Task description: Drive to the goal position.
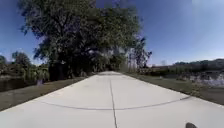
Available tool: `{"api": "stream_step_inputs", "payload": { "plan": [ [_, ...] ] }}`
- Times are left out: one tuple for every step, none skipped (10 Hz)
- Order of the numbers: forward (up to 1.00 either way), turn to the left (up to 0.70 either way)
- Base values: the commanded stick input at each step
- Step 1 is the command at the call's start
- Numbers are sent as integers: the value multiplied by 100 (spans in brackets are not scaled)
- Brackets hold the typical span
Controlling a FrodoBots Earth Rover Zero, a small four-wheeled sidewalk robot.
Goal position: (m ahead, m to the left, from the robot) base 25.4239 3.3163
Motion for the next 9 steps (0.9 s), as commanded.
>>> {"api": "stream_step_inputs", "payload": {
  "plan": [
    [100,-1],
    [100,0],
    [100,0],
    [100,0],
    [100,0],
    [100,0],
    [100,0],
    [100,-3],
    [100,-6]
  ]
}}
